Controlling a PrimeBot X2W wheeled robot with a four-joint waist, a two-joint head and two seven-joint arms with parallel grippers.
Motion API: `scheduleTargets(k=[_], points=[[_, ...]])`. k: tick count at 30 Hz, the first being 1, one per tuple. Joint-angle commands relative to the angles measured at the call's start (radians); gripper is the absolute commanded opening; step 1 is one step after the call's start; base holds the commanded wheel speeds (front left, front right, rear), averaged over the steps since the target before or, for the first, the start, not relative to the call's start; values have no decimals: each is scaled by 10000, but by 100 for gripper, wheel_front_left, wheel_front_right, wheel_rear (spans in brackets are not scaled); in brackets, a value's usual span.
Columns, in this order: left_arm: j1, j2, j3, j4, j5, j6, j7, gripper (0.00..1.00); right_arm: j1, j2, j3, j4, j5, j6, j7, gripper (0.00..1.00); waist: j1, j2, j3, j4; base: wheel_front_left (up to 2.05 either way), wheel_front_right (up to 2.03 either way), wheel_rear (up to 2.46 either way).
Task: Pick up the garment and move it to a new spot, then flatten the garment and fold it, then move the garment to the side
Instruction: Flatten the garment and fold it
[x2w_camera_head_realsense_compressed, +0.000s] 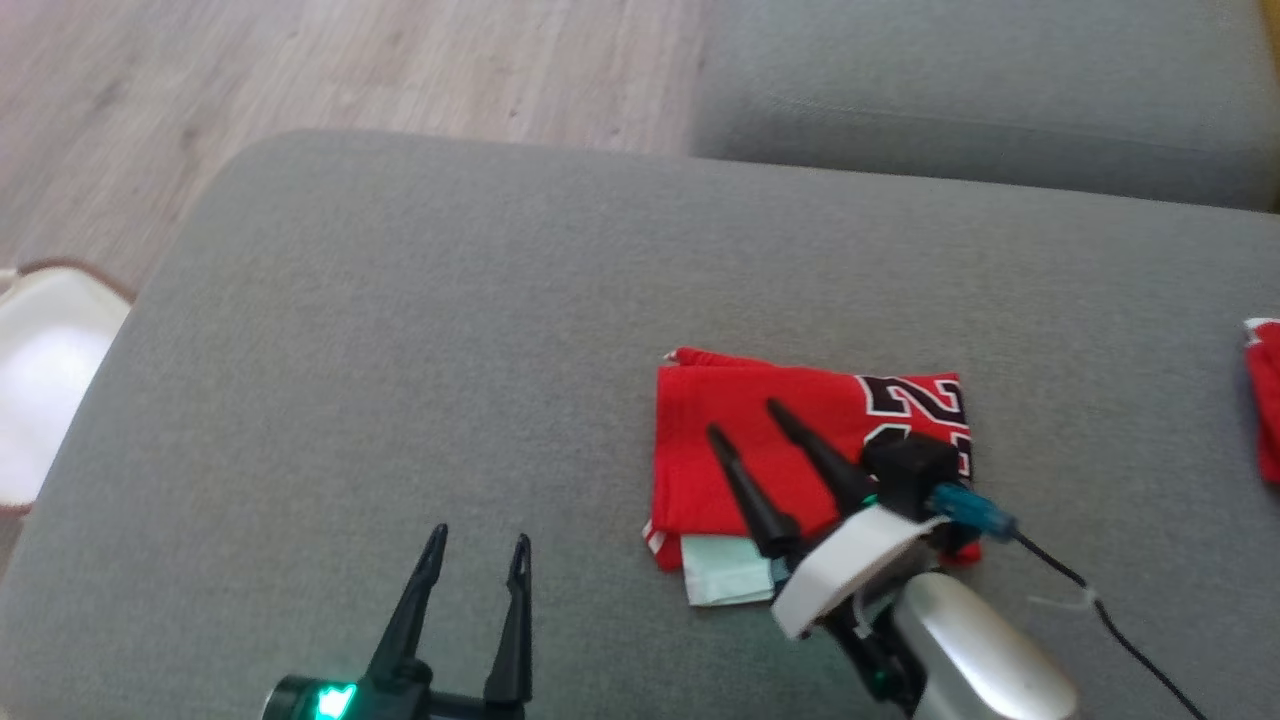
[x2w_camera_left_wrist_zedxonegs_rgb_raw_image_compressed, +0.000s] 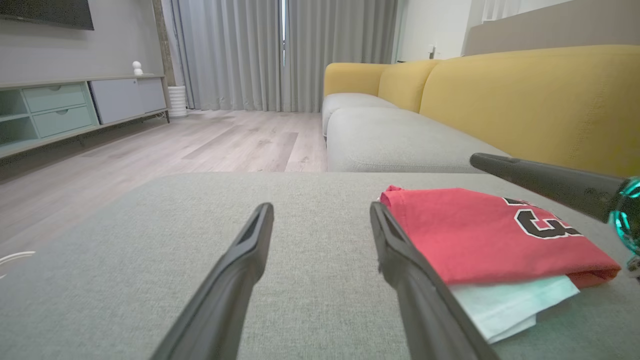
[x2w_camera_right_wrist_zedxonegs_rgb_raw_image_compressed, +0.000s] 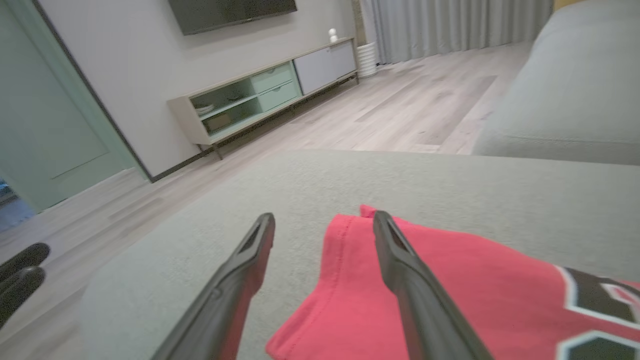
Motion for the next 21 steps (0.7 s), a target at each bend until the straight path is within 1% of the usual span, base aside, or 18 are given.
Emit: scheduleTargets(k=[1,4,7,11,14,18,21], points=[[-245,-132,441,-307,5,49,-95,100,-274,35,-27,-260,-162,37,-222,100,0,0,-160,-183,0,0,0],[-167,-138,595,-367,-69,62,-95,100,159,-227,-666,-292,-600,37,-553,100,0,0,-270,-429,0,0,0],[-107,-143,728,-423,-115,87,-95,100,777,-554,-1706,-563,-1357,37,-676,100,0,0,-381,-667,0,0,0],[33,-149,883,-479,-148,134,-95,100,2136,-538,-3563,-1742,-2495,37,-688,100,0,0,-546,-963,0,0,0],[138,-151,996,-496,-147,143,-95,100,3257,-440,-4484,-2555,-3142,37,-690,100,0,0,-670,-1151,0,0,0],[342,-154,1147,-482,-202,75,-95,100,4377,-445,-4658,-3071,-3341,37,-691,100,0,0,-785,-1384,0,0,0],[503,-155,1271,-423,-183,39,-95,100,4764,-497,-4587,-3217,-3400,37,-692,100,0,0,-854,-1547,0,0,0]])
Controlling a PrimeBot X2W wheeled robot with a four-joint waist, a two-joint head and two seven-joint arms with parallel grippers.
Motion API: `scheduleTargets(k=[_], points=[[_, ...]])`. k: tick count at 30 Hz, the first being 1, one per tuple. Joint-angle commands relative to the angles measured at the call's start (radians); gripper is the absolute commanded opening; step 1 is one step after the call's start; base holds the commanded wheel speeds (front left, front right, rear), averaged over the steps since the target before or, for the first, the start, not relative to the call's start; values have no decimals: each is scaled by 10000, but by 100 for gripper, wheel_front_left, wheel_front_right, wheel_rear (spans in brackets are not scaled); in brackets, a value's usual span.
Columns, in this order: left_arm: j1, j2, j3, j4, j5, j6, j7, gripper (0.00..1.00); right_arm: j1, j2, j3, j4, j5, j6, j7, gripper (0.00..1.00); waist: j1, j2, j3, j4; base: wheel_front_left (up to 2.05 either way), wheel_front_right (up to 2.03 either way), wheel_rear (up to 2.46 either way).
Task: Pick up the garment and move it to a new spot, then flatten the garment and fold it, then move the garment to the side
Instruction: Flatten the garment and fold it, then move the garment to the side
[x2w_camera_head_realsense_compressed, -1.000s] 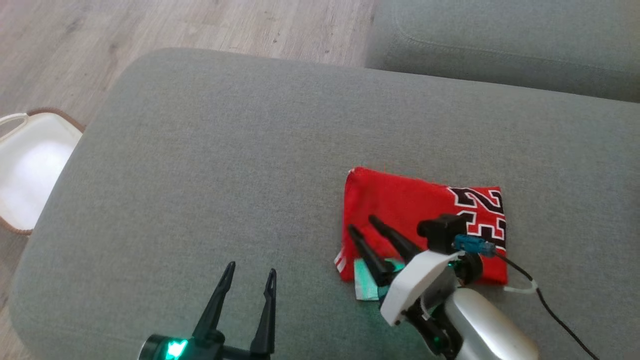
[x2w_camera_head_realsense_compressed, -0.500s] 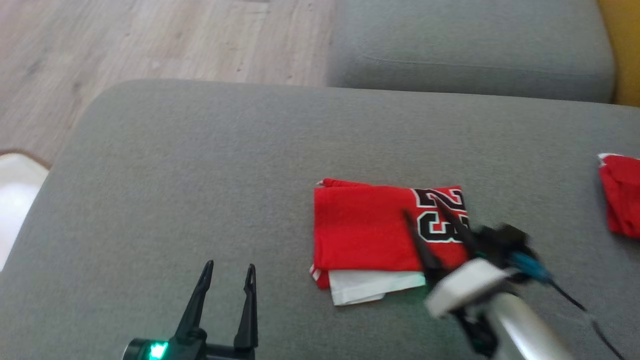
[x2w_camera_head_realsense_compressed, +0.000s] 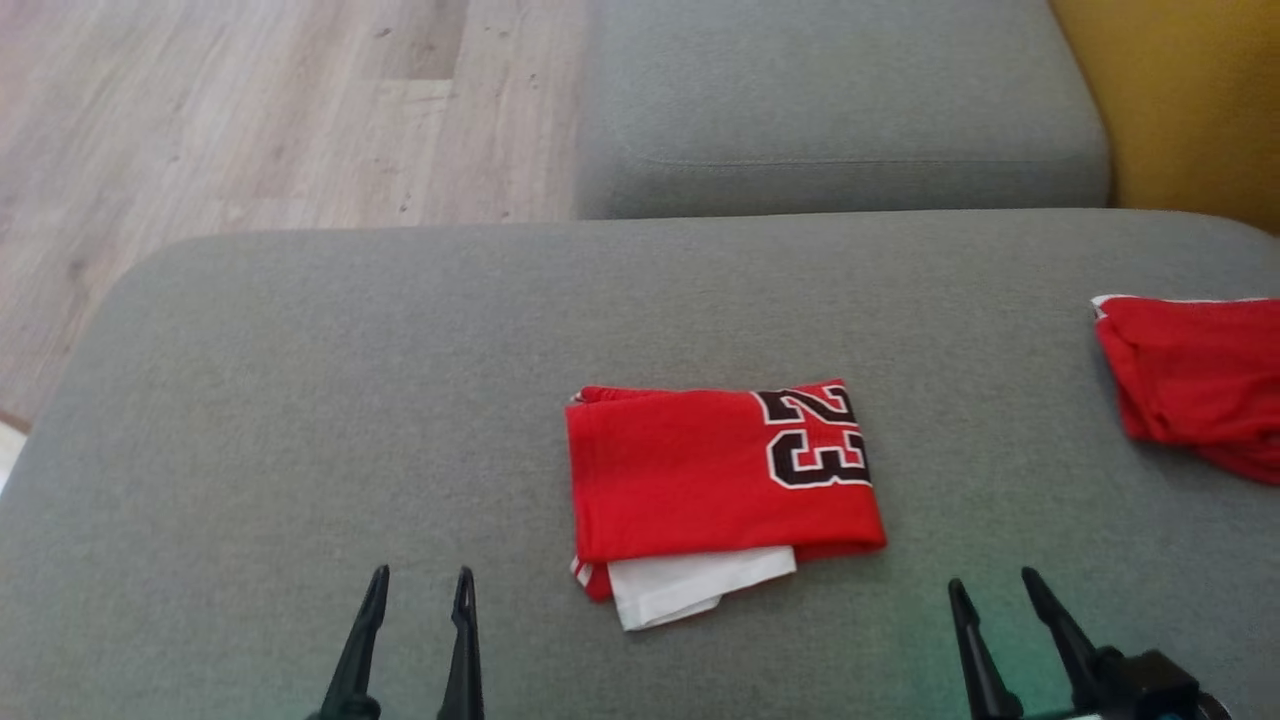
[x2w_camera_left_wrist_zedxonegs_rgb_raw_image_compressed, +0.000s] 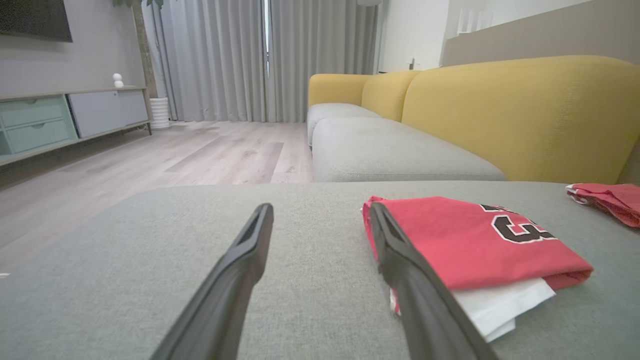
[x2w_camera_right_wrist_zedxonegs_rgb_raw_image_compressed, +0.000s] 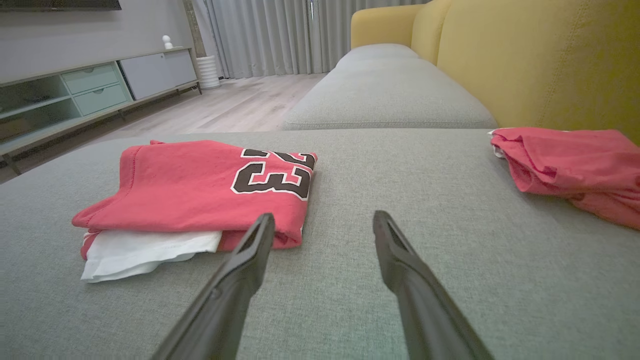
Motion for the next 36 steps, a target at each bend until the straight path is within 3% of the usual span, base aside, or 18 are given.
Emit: scheduleTargets(k=[1,27,36], points=[[-177,-96,405,-274,-75,-2,-95,100,-356,-131,252,-430,-70,37,-134,100,1,0,-68,-136,0,0,0],[-180,-100,496,-135,-181,-149,-95,100,-399,-63,287,-354,-116,37,-135,100,1,0,-31,-70,0,0,0],[-494,-100,215,-245,-248,-129,-95,100,-1661,-340,717,1004,452,37,-135,100,1,0,596,211,0,0,0]])
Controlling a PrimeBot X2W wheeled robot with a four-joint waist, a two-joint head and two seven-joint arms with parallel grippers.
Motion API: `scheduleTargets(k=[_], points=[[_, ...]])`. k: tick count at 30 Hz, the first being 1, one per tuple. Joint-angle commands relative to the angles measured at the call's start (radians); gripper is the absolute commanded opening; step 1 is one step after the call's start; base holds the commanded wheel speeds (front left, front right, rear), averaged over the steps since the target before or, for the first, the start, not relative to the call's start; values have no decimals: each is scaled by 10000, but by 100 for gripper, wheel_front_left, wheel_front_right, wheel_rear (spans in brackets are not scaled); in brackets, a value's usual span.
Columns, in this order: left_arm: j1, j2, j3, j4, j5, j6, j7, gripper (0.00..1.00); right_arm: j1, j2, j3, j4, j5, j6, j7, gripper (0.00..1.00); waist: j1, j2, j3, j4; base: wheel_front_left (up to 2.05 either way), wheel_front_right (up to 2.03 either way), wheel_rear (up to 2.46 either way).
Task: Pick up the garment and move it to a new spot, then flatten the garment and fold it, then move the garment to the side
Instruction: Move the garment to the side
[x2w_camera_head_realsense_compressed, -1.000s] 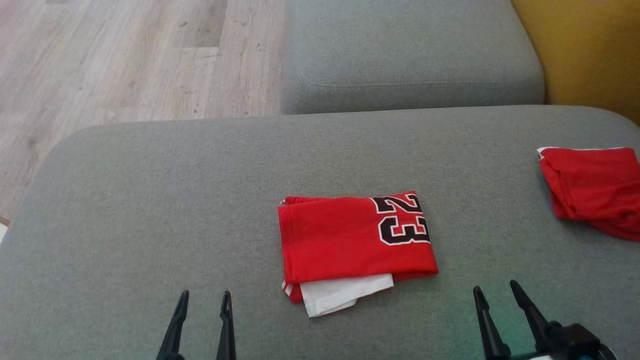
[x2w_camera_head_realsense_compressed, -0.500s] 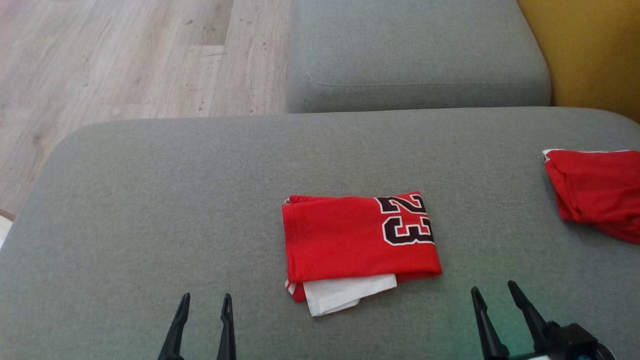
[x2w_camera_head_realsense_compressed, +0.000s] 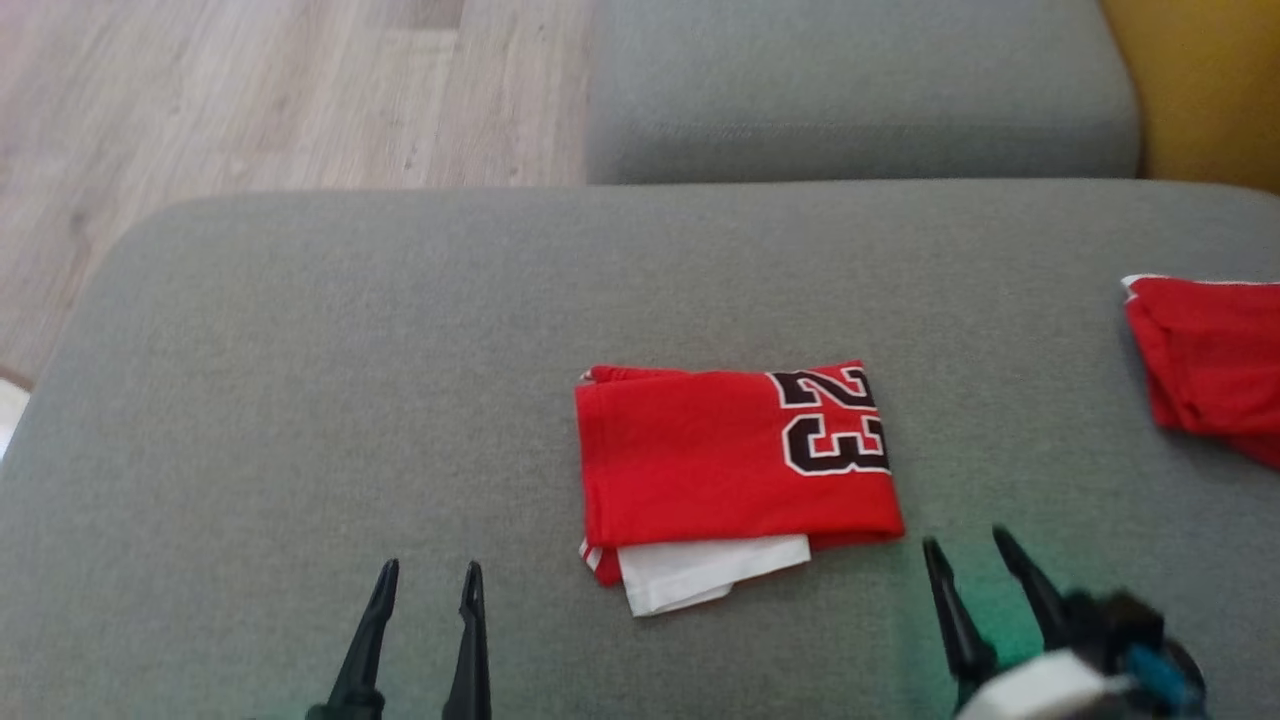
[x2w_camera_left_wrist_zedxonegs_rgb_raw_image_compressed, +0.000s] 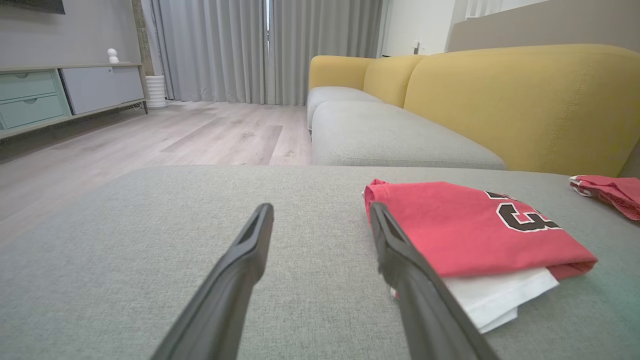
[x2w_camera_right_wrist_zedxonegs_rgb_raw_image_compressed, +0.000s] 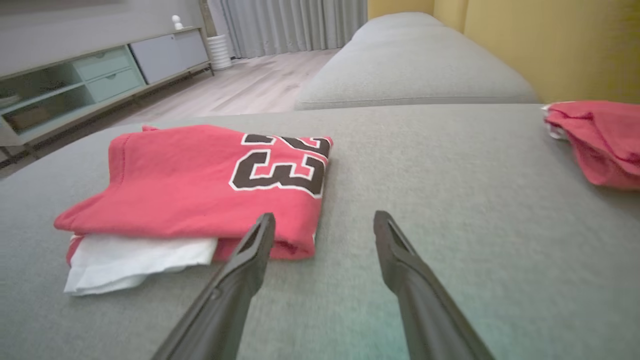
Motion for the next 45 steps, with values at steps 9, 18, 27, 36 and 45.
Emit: scheduleTargets(k=[9,18,27,36,45], points=[[-1091,-87,-161,-419,-388,-146,-95,100,-3092,-412,558,1696,3082,37,1734,100,-1,0,1010,527,0,0,0],[-1541,-87,-472,-516,-547,-425,-95,100,-4184,-694,1620,2787,4854,37,2678,40,-1,0,1363,921,0,0,0],[-1550,-87,-476,-988,-960,-608,-95,100,-4571,-1486,1983,2922,4996,37,1582,0,-1,0,1597,607,0,0,0],[-1978,-87,-436,-1342,-886,-765,-95,100,-5749,-3618,1168,2851,4257,37,1488,0,-1,0,2519,-365,0,0,0],[-2493,-87,-283,-1423,-497,-1069,-95,100,-6285,-5851,-659,2106,3883,37,2184,0,-1,0,3391,-876,0,0,0]])
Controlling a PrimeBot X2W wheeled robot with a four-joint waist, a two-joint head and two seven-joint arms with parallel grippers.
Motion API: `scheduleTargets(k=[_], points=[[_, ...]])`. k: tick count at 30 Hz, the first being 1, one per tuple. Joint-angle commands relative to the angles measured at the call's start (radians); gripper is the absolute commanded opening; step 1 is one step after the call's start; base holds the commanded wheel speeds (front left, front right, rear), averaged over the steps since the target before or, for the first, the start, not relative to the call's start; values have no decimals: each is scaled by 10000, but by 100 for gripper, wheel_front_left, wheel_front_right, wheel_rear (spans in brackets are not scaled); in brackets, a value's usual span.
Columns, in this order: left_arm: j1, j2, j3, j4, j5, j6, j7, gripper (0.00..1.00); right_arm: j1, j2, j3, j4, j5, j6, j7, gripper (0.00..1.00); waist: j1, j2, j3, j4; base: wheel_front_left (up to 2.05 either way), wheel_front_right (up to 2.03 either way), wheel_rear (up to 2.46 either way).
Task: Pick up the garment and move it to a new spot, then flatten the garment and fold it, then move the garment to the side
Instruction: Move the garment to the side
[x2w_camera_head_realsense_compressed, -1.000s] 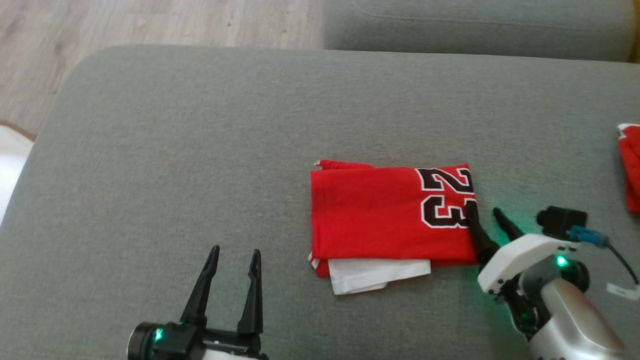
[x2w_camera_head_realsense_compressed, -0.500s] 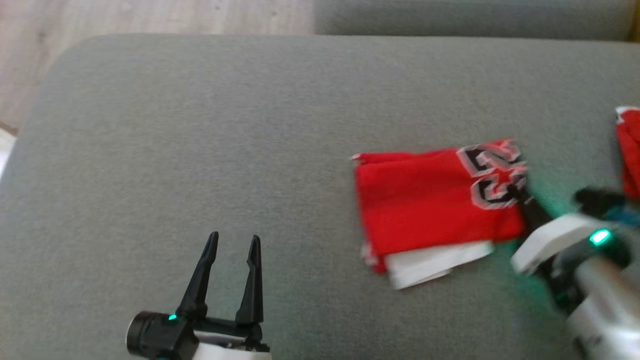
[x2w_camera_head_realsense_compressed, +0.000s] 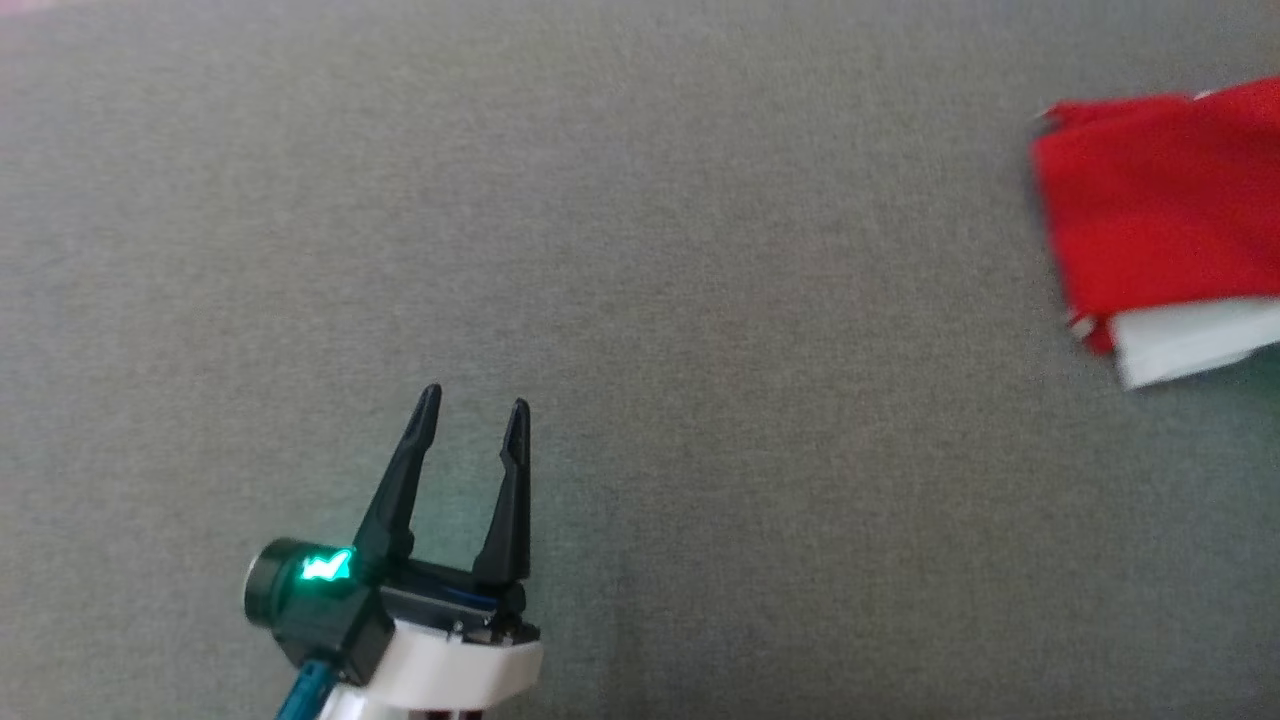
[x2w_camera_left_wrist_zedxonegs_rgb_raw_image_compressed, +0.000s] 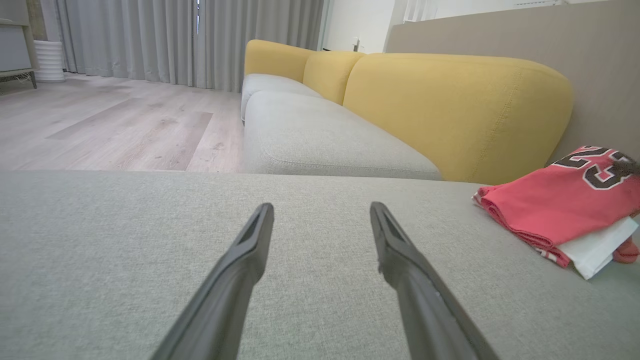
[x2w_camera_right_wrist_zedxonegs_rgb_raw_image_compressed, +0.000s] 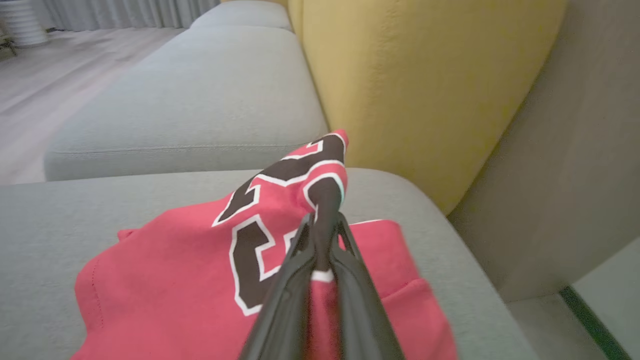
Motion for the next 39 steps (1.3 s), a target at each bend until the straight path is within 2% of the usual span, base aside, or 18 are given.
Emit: scheduleTargets(k=[1,5,6,7,8,10,13,20,21,27,34,39], points=[[-317,-62,377,-350,83,-27,-65,100,-119,-582,-196,-377,-134,37,57,0,-2,0,253,-167,0,0,0],[-442,-62,541,-310,163,-129,-65,100,143,-962,-977,-509,-513,37,271,2,-2,0,355,-235,0,0,0],[-457,-62,572,-275,172,-151,-65,100,226,-928,-1074,-498,-668,37,359,87,-2,0,309,-248,0,0,0],[-470,-62,588,-240,177,-164,-65,100,281,-836,-1203,-499,-848,37,371,100,-2,0,248,-246,0,0,0],[-477,-62,611,-208,179,-136,-65,100,359,-695,-1277,-528,-1052,37,348,100,-2,0,160,-234,0,0,0],[-407,-62,732,-5,238,222,-65,100,569,-290,-1413,-614,-1540,37,158,100,-2,0,-123,-188,0,0,0],[-274,-62,735,220,272,673,-65,100,1135,692,-1446,-767,-2181,37,-350,100,-2,0,-725,-56,0,0,0],[379,-62,584,707,34,762,-65,100,2963,3188,-47,-1365,-2581,37,-1628,100,-2,0,-2203,311,0,0,0],[379,-62,584,707,34,762,-65,100,2963,3188,-47,-1365,-2581,37,-1628,100,-2,0,-2203,311,0,0,0],[878,-62,534,1048,-401,801,-65,100,4211,4461,1045,-1757,-2962,37,-2326,100,-2,0,-3173,571,0,0,0],[1323,-62,866,822,-189,1125,-65,100,5985,5757,240,-4530,-4132,37,-2347,100,-2,0,-3767,661,0,0,0],[1813,-62,1035,861,-64,1049,-65,100,7206,6041,88,-5206,-4649,37,-2348,100,-2,0,-4082,712,0,0,0]])
